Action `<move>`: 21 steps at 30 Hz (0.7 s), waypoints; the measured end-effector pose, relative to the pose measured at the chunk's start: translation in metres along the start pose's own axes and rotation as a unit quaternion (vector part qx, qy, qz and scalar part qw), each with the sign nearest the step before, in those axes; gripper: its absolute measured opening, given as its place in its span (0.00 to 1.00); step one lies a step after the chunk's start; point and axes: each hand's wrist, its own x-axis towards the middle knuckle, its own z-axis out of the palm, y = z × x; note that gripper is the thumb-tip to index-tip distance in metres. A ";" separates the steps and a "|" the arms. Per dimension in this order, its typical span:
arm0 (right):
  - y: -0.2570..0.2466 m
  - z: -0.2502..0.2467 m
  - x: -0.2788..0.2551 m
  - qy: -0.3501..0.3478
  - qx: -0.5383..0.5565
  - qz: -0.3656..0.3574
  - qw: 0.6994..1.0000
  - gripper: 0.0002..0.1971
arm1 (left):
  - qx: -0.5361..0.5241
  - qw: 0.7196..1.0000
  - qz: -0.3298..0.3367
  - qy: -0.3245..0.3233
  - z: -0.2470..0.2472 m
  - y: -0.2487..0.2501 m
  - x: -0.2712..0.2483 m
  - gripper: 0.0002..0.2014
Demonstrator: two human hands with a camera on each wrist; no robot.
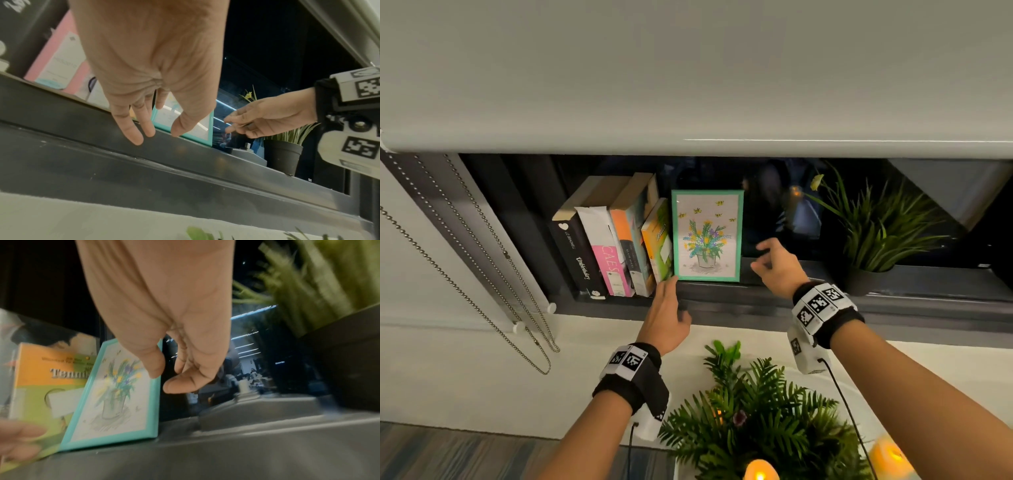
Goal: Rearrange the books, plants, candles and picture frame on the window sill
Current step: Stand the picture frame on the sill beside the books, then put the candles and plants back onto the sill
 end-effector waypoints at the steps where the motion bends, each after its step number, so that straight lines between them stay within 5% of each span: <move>1: 0.004 -0.008 -0.005 0.000 0.004 -0.004 1.000 0.18 | -0.002 1.000 -0.004 0.000 -0.001 0.003 -0.005 0.35; 6: 0.017 -0.050 -0.044 0.027 0.032 -0.057 0.998 0.09 | -0.011 1.000 0.002 -0.001 -0.003 0.019 -0.028 0.30; 10: 0.033 -0.075 -0.089 0.028 0.069 -0.082 0.994 0.08 | 0.003 0.999 0.040 -0.034 0.005 0.043 -0.052 0.17; 17: 0.083 -0.089 -0.170 -0.021 -0.024 -0.073 0.997 0.03 | 0.019 0.989 0.097 -0.107 0.034 0.079 -0.093 0.09; 21: 0.122 -0.100 -0.209 -0.072 -0.061 -0.040 0.995 0.15 | 0.007 0.987 0.097 -0.125 0.042 0.092 -0.115 0.09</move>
